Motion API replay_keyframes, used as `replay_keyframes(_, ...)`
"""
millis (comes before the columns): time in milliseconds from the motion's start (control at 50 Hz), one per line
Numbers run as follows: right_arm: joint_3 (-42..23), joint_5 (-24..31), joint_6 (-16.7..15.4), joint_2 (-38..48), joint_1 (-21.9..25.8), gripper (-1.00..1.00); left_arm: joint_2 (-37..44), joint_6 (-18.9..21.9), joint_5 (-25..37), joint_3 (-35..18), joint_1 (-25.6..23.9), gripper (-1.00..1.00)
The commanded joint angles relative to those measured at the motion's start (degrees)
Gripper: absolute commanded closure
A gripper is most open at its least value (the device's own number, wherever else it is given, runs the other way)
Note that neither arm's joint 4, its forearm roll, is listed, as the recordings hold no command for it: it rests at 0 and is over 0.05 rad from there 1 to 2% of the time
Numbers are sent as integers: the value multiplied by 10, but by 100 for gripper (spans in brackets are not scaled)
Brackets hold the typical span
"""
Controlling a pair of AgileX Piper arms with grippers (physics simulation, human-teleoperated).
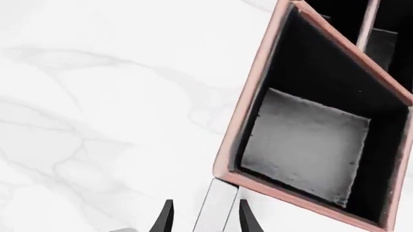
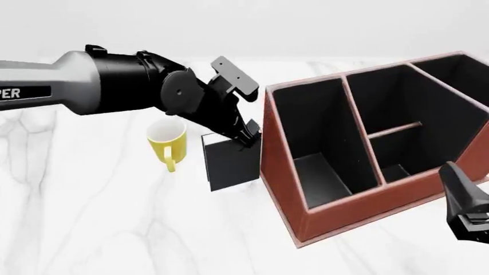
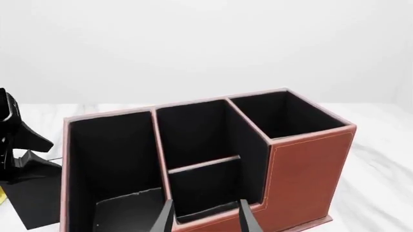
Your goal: Pick up the book and place it in the back compartment of the caddy.
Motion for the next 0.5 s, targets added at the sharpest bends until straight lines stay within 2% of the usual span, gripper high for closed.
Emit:
replay_keyframes(20, 0, -2, 1, 2, 0, -100, 28, 6, -5, 8, 17, -100)
replay_keyframes(140, 0, -1, 1, 1, 0, -100, 41, 13, -14, 4, 25, -100)
replay_keyframes(500, 0, -10, 4, 12, -1, -100, 61, -6, -67, 34, 15, -100)
